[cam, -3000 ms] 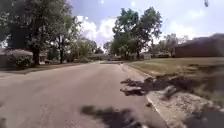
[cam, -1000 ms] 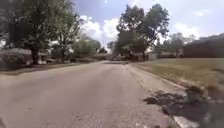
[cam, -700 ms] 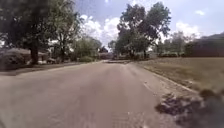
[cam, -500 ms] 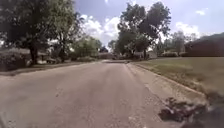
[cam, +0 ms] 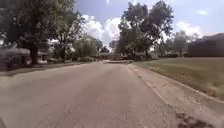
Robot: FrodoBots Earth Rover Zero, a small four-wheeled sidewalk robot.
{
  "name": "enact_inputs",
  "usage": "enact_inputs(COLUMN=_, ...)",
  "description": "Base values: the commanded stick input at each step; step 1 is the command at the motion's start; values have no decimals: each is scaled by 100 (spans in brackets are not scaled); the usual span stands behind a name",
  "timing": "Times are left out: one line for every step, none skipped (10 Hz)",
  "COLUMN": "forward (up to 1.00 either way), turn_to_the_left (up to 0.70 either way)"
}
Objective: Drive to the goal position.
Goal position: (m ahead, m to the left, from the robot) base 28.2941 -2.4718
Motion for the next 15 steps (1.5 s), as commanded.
enact_inputs(forward=70, turn_to_the_left=0)
enact_inputs(forward=70, turn_to_the_left=0)
enact_inputs(forward=70, turn_to_the_left=0)
enact_inputs(forward=70, turn_to_the_left=-15)
enact_inputs(forward=70, turn_to_the_left=-35)
enact_inputs(forward=70, turn_to_the_left=-35)
enact_inputs(forward=70, turn_to_the_left=-32)
enact_inputs(forward=70, turn_to_the_left=0)
enact_inputs(forward=70, turn_to_the_left=0)
enact_inputs(forward=70, turn_to_the_left=0)
enact_inputs(forward=70, turn_to_the_left=0)
enact_inputs(forward=70, turn_to_the_left=0)
enact_inputs(forward=70, turn_to_the_left=0)
enact_inputs(forward=70, turn_to_the_left=0)
enact_inputs(forward=70, turn_to_the_left=0)
